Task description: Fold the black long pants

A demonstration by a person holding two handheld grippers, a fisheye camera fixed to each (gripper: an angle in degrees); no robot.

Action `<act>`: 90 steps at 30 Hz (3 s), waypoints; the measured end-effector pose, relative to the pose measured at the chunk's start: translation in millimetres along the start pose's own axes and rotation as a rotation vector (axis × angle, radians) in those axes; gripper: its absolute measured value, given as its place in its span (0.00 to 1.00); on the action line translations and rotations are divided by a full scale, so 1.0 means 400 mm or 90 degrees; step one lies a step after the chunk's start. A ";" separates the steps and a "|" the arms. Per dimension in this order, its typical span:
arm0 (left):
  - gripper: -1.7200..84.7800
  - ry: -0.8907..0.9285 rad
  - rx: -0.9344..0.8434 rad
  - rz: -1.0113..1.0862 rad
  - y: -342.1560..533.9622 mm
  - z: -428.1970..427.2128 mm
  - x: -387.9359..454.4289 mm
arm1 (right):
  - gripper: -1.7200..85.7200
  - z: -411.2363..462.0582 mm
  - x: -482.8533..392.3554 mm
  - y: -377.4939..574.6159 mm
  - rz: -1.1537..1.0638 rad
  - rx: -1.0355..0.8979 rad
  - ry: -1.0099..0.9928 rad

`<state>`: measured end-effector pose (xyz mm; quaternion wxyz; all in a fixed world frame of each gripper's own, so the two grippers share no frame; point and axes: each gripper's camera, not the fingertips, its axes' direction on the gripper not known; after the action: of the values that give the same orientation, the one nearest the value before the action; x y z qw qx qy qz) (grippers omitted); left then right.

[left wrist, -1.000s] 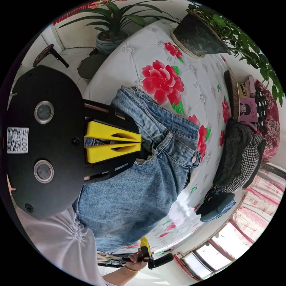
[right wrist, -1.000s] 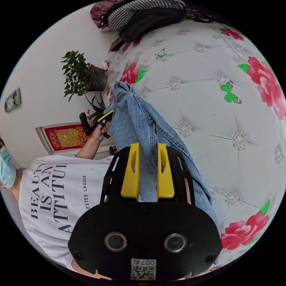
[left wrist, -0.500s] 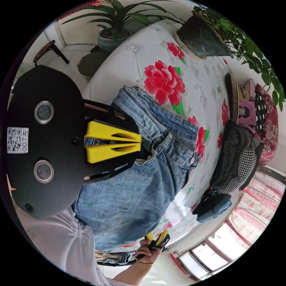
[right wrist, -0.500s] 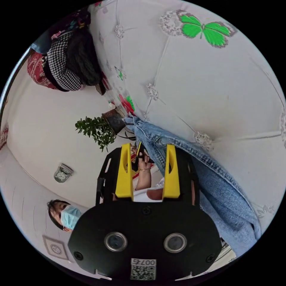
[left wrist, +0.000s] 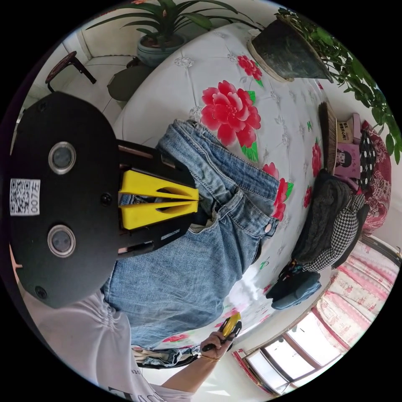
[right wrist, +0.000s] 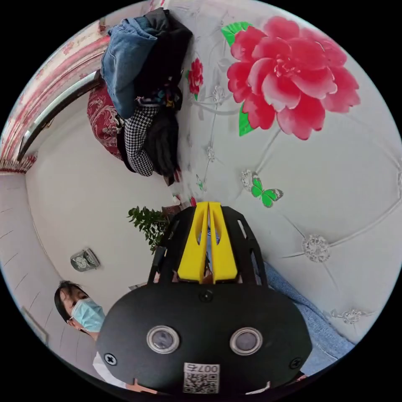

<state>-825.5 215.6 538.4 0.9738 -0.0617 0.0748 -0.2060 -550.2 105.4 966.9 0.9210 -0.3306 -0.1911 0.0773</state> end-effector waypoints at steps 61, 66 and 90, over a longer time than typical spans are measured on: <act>0.01 -0.003 -0.001 0.000 0.186 -0.012 0.217 | 0.07 -1.269 0.781 2.596 0.242 0.570 0.284; 0.01 0.021 -0.003 -0.046 0.200 -0.005 0.178 | 0.09 -1.249 0.950 2.690 0.215 0.652 0.060; 0.09 0.214 0.162 -0.394 0.383 -0.025 -0.183 | 0.06 -1.243 0.984 2.528 0.259 0.745 -0.007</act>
<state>-833.4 383.7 514.1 0.8395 0.0746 0.1852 -0.5054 -6.0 701.3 87.6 0.9154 0.2001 -0.0547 0.3451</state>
